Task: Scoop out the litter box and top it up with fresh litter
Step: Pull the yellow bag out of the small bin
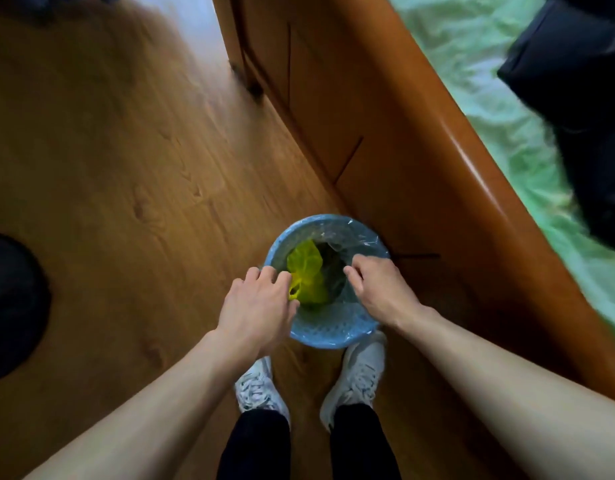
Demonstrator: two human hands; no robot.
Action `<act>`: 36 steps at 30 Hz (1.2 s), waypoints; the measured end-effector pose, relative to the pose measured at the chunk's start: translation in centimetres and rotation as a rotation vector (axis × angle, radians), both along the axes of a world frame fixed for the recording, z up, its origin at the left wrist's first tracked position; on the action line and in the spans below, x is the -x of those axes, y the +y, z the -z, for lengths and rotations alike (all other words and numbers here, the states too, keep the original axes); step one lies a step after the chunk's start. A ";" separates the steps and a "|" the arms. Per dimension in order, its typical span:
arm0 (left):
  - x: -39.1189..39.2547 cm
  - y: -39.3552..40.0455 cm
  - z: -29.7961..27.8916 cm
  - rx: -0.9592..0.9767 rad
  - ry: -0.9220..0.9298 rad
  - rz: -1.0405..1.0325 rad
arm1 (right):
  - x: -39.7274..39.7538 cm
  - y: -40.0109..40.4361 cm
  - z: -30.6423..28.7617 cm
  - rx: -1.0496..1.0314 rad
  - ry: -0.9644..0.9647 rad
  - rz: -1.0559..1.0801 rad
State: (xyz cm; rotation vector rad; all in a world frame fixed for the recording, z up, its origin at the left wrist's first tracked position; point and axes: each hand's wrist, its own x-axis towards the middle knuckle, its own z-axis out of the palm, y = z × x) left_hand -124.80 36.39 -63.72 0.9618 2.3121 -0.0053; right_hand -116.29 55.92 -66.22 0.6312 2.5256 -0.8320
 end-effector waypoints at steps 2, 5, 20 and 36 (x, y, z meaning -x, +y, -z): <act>0.2 0.1 0.1 -0.005 -0.001 -0.009 | 0.3 0.1 0.4 0.005 0.004 -0.007; 0.4 0.3 0.1 -0.020 -0.017 -0.022 | 0.4 0.2 1.0 0.008 -0.004 -0.007; 1.6 1.4 0.8 -0.010 -0.025 -0.064 | 0.0 2.5 2.2 0.035 -0.031 0.082; 2.1 1.9 0.9 0.016 -0.026 -0.097 | 0.7 3.1 0.9 0.148 -0.003 0.002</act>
